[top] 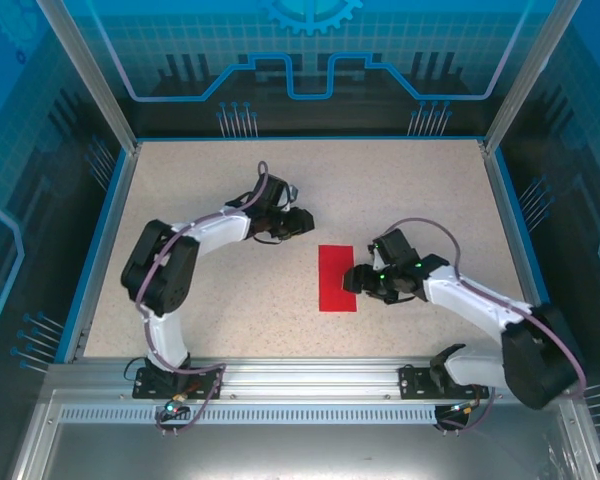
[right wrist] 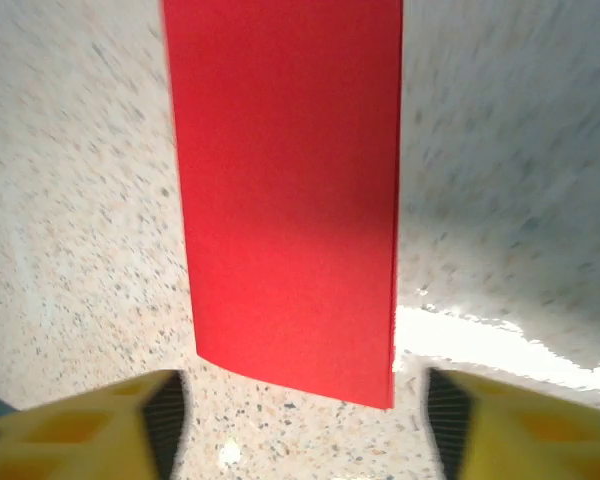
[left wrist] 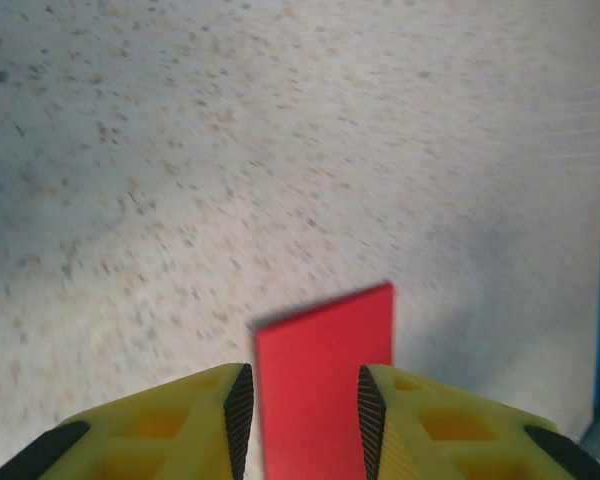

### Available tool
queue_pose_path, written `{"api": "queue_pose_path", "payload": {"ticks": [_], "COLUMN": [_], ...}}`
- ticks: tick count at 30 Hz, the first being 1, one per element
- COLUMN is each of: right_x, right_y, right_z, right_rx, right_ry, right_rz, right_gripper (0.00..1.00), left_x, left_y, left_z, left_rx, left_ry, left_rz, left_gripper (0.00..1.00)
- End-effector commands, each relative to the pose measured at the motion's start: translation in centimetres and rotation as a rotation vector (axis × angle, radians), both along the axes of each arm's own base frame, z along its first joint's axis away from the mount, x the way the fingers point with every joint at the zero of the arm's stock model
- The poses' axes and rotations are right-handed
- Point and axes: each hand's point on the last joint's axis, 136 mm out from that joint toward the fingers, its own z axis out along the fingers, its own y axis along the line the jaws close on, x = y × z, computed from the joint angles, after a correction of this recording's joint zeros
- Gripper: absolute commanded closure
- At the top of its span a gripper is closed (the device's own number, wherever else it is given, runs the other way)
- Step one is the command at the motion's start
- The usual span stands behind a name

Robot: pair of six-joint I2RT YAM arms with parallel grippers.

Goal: Fold a paper plane with a square sheet of paper (fold left side to right side)

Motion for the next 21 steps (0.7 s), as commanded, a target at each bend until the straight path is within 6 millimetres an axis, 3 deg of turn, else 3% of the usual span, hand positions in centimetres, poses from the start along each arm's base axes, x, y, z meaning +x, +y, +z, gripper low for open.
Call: {"api": "queue_pose_path", "payload": {"ticks": [1, 4, 7, 14, 21], "right_x": [1.3, 1.3, 1.2, 0.9, 0.5], "right_y": [-3.2, -4.3, -4.7, -4.6, -4.6], "right_z": [1.6, 1.7, 1.5, 1.5, 1.6], "right_rx": [-0.1, -0.081, -0.051, 0.104, 0.125], "right_ry": [-0.109, -0.109, -0.097, -0.091, -0.077], "right_rz": [-0.076, -0.1, -0.113, -0.143, -0.114], "right_gripper": [0.12, 0.02, 0.01, 0.01, 0.01], "left_x": [-4.9, -8.0, -9.9, -11.3, -11.7], "left_y": [-1.2, -2.7, -4.0, -5.5, -5.1], "left_z": [-0.5, -1.6, -2.6, -4.6, -7.3], "left_rx": [-0.008, 0.001, 0.003, 0.013, 0.065], "left_ry": [0.099, 0.158, 0.196, 0.258, 0.306], "left_rz": [-0.081, -0.127, -0.147, -0.186, -0.178], "left_gripper": [0.64, 0.64, 0.64, 0.64, 0.65]}}
